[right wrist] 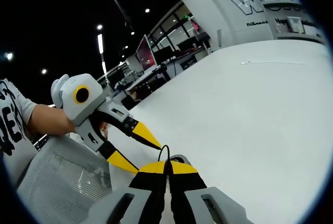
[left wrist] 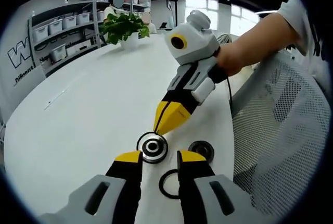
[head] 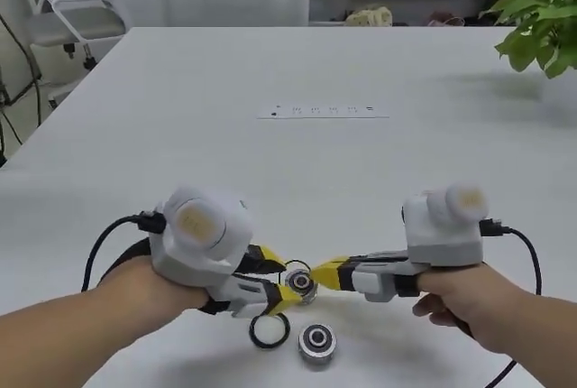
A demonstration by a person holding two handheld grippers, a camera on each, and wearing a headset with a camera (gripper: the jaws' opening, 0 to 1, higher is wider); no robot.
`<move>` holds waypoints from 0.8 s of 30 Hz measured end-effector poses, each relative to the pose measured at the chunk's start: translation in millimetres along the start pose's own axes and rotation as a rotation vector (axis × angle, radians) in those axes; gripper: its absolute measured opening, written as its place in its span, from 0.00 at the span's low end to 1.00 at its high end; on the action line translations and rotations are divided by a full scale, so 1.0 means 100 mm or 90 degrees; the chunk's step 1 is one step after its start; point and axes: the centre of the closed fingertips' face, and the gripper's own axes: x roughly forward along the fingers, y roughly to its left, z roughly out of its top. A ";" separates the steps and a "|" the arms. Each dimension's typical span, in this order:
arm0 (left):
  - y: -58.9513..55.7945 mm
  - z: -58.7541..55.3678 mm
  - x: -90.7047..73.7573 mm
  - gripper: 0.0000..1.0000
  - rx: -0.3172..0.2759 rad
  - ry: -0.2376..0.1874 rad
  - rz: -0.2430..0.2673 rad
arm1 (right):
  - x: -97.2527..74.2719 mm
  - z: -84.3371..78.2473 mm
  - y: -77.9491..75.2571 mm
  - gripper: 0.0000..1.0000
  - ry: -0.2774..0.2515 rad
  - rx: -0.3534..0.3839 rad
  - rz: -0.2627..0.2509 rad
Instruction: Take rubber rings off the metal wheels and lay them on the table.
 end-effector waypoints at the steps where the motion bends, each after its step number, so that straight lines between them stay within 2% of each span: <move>1: -0.02 0.00 -0.04 0.23 -0.001 -0.001 0.000 | -0.01 0.01 0.01 0.00 -0.002 0.006 0.002; 6: -0.06 -0.03 -0.19 0.28 -0.002 -0.004 -0.002 | -0.01 0.05 0.10 0.00 0.000 0.006 0.013; 10: -0.09 0.00 -0.33 0.33 -0.025 -0.021 -0.002 | 0.01 0.03 0.21 0.00 0.015 0.003 0.031; 13: -0.11 0.01 -0.42 0.35 -0.027 -0.028 0.002 | 0.04 0.01 0.29 0.00 0.027 -0.002 0.042; 18: -0.14 -0.02 -0.55 0.38 -0.021 -0.030 0.011 | 0.09 -0.10 0.42 0.00 0.072 -0.024 0.060; 24: -0.14 -0.10 -0.71 0.40 -0.029 -0.032 0.023 | 0.19 -0.20 0.50 0.00 0.113 -0.041 0.054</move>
